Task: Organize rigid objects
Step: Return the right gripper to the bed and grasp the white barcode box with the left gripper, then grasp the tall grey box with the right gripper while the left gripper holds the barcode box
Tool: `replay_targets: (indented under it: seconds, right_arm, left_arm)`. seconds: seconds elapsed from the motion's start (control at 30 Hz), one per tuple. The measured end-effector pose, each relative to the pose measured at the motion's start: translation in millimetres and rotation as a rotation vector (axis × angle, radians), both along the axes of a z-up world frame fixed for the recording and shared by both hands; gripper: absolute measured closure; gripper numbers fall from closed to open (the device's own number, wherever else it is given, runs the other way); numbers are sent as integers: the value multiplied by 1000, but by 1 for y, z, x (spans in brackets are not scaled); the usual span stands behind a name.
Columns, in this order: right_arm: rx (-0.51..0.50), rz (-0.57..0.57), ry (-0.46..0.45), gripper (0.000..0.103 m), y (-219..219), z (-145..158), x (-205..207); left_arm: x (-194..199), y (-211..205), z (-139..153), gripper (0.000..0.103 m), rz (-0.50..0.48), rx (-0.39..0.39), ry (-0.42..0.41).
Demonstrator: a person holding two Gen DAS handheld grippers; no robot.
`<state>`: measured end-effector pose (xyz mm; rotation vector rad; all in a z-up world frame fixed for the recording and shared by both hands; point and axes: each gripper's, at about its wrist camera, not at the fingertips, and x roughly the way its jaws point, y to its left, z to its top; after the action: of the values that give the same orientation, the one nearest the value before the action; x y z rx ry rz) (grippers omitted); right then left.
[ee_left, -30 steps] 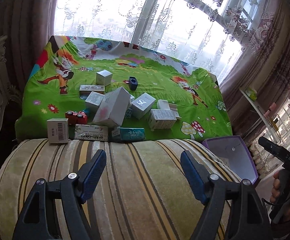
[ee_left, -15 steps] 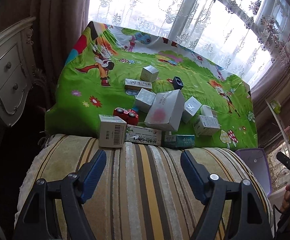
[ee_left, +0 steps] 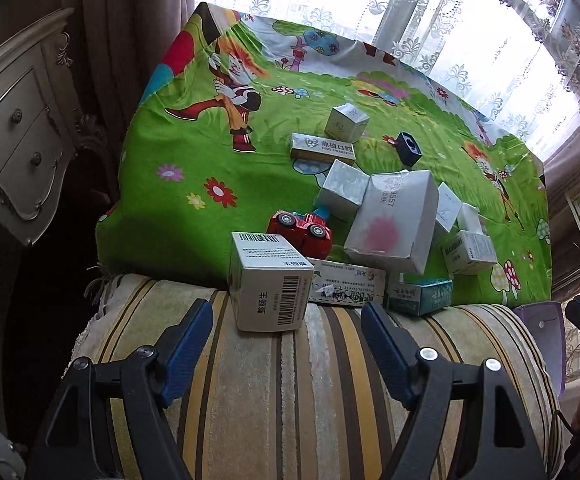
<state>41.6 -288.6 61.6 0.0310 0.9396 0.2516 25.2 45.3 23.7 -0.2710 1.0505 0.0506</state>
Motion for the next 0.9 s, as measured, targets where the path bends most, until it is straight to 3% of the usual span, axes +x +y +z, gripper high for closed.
replay_targets:
  seconds: [0.33,0.43,0.6,0.9]
  right_arm:
    - [47,122,49,1,64,-7,32]
    - [70,142,76,1,82,-14,43]
    - [120,139,150,1,107,-32,61]
    - [183,90,242,1,132,-55,86]
  left_arm:
    - [23,11,-17,26,23,-9,57]
    - [27,13,-23,33,18,-16,71]
    - [32,16,-31,54,17,-27,93]
    - [28,13,-29,57,17,-10,62]
